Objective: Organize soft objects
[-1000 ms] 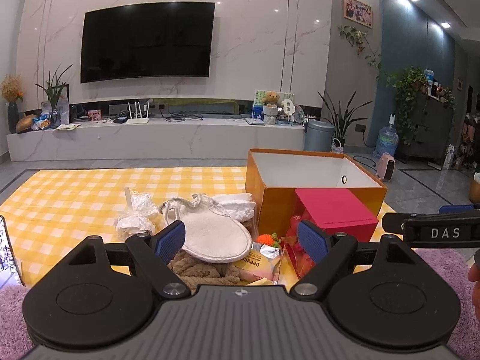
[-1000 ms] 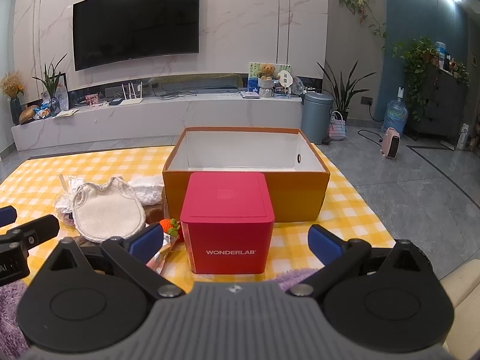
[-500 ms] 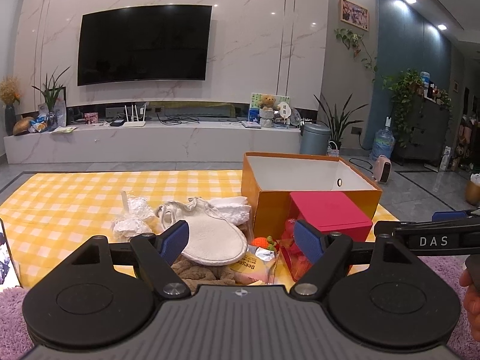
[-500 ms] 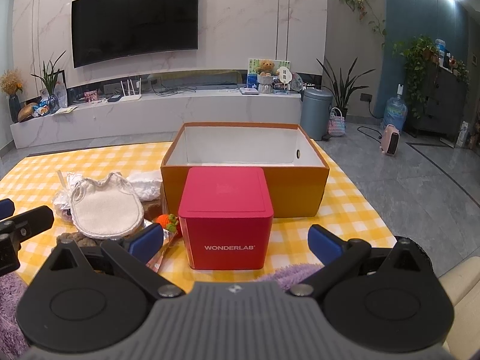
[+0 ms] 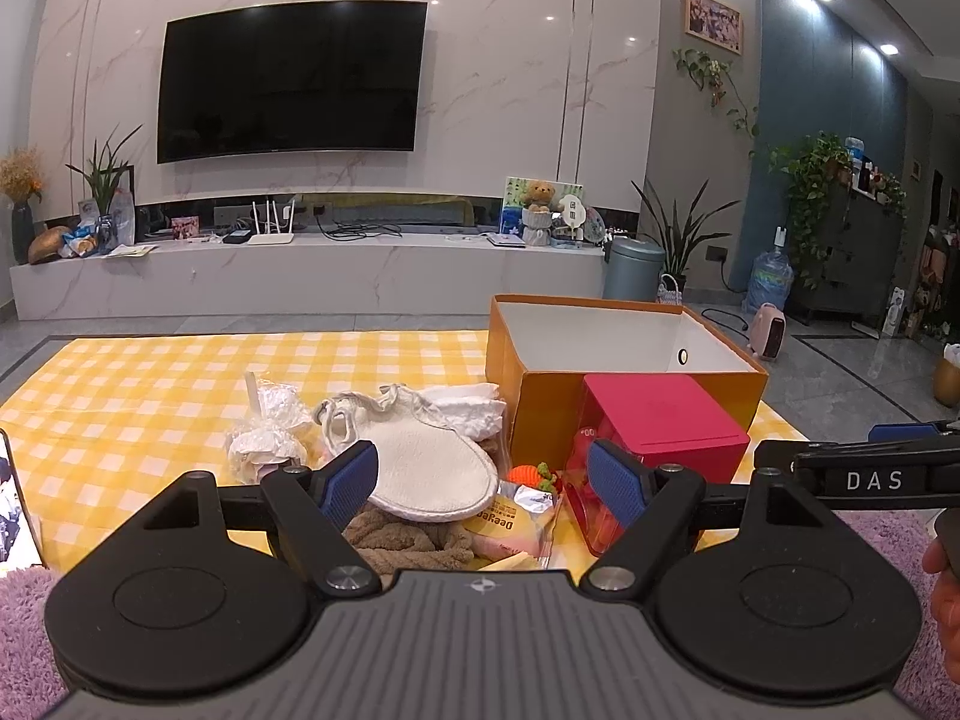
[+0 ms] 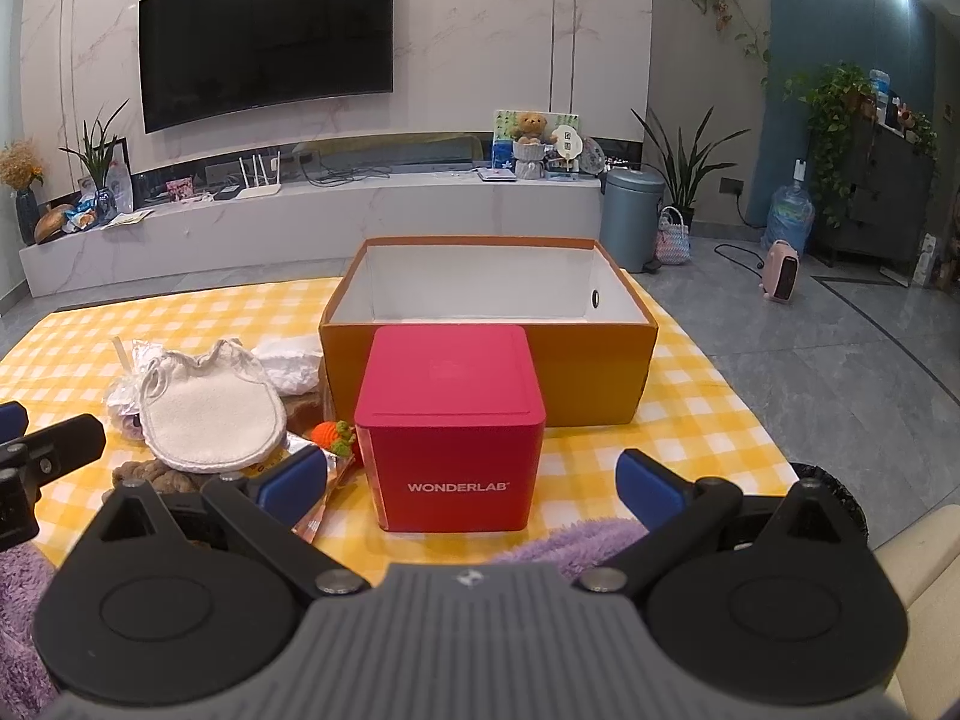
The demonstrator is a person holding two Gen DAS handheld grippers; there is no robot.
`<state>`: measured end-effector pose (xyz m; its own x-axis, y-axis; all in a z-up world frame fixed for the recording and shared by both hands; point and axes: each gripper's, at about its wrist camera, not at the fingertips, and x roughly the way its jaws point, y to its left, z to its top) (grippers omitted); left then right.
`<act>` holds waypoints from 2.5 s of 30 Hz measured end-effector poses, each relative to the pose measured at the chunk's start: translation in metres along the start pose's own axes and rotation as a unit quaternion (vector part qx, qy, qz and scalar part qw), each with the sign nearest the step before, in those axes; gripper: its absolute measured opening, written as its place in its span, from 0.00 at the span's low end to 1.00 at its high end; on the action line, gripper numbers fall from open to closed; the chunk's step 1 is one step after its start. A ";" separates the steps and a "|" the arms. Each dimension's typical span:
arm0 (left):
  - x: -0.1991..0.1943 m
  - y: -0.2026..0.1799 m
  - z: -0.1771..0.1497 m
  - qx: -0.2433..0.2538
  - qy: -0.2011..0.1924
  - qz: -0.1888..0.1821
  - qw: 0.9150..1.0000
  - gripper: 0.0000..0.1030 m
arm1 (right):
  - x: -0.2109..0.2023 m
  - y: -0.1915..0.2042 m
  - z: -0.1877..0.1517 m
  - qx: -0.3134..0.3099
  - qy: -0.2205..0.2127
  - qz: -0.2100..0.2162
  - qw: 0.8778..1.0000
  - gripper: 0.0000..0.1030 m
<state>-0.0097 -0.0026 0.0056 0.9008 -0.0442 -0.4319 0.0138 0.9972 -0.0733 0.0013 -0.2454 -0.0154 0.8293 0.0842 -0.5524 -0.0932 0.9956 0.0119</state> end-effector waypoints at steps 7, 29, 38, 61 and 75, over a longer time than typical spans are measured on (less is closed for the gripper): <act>0.003 0.002 -0.004 0.000 0.008 0.005 1.000 0.91 | -0.001 -0.001 -0.001 -0.001 0.001 0.000 1.000 0.98; 0.002 0.001 -0.005 0.001 0.011 0.007 1.000 0.91 | -0.002 0.000 -0.001 -0.004 0.006 0.000 1.000 0.98; 0.002 0.001 -0.006 0.000 0.013 0.007 1.000 0.91 | -0.001 0.001 -0.001 -0.005 0.010 0.000 1.000 0.98; 0.033 0.057 -0.011 -0.029 0.088 0.005 0.996 0.80 | 0.038 0.058 0.001 -0.118 -0.006 0.101 0.988 0.82; 0.096 0.129 0.002 -0.093 0.145 0.058 0.983 0.73 | 0.112 0.131 0.017 -0.192 0.031 0.140 0.971 0.88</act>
<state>0.0796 0.1216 -0.0438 0.7289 0.0278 -0.6841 -0.1867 0.9694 -0.1596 0.0913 -0.1052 -0.0621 0.7079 0.3344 -0.6222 -0.5185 0.8441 -0.1363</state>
